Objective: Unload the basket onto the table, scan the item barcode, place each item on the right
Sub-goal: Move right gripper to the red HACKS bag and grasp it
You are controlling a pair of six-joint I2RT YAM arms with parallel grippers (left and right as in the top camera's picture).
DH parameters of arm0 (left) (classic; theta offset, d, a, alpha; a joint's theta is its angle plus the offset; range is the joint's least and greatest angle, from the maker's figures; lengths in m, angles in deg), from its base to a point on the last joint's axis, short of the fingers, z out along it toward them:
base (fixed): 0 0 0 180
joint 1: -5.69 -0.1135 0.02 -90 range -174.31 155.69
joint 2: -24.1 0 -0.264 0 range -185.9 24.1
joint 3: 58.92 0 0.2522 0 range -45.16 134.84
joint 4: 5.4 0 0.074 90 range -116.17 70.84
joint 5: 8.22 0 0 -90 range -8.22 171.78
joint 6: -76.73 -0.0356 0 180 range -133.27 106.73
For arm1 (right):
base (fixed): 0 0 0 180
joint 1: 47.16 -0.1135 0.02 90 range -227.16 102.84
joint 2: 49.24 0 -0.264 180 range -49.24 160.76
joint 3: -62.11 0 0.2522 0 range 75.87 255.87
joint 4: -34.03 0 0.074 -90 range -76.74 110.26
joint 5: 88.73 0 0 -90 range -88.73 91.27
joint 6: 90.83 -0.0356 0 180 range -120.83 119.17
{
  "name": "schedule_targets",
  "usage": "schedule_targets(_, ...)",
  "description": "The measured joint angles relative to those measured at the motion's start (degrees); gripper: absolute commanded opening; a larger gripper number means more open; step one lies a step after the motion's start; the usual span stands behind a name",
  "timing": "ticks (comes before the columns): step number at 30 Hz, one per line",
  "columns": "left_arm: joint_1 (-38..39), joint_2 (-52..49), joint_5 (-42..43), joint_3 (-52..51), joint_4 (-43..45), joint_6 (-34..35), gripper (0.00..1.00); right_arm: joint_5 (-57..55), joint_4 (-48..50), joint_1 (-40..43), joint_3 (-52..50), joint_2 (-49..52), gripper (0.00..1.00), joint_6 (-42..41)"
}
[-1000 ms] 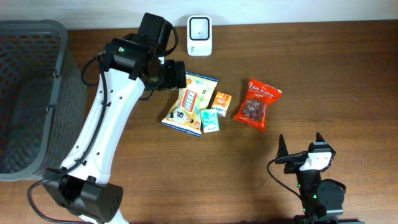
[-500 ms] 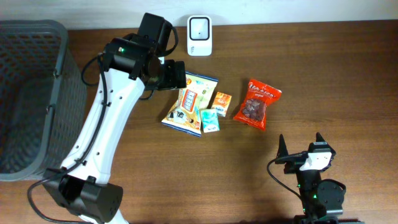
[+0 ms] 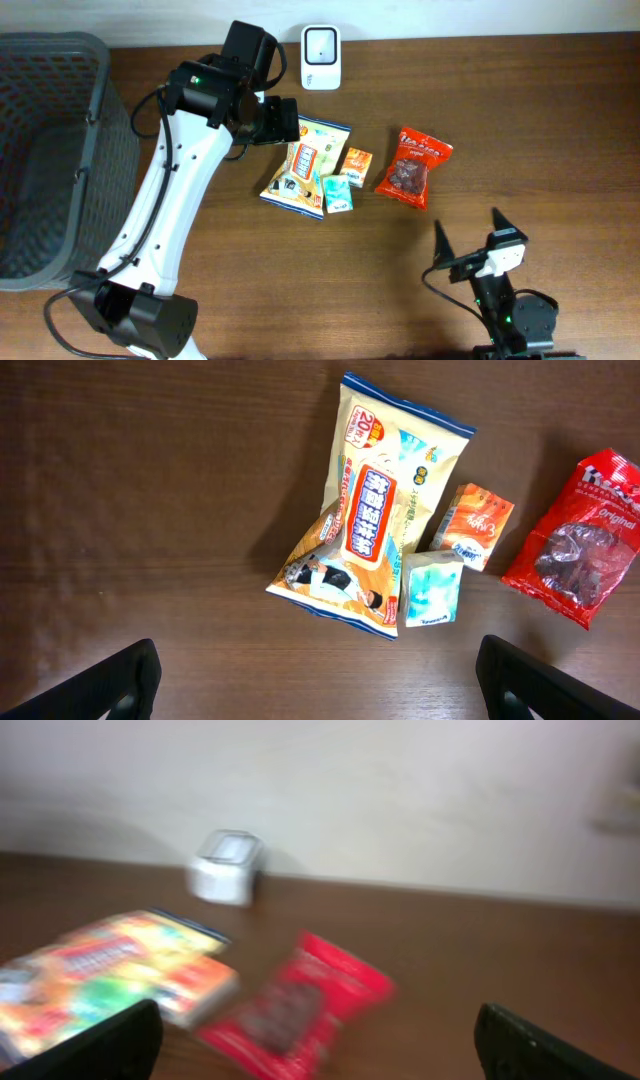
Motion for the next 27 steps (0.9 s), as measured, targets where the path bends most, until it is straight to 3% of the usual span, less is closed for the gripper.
schedule_targets(4,0.0,0.0,0.0,0.0,0.0,0.0,0.99,23.7,8.1,0.1,-0.1,0.0,0.99,-3.0)
schedule_targets(9,0.0,0.0,0.0,0.0,0.0,0.0,0.99,29.9,7.4,0.1,-0.1,0.0,0.99,-3.8)
schedule_targets(11,0.0,0.0,0.0,0.0,0.0,0.0,0.99,30.6,11.5,0.1,-0.1,0.0,0.99,-3.9)
schedule_targets(17,0.0,0.0,-0.2,0.0,-0.1,0.0,0.99,15.3,38.0,0.1,0.3,0.0,0.99,-5.1)
schedule_targets(22,0.0,0.0,-0.2,0.0,0.0,0.0,0.99,4.3,32.1,0.1,7.7,1.7,0.99,0.0)
schedule_targets(27,0.0,0.0,-0.2,0.0,-0.1,0.0,0.99,0.2,23.8,0.0,21.8,14.4,0.99,5.2)
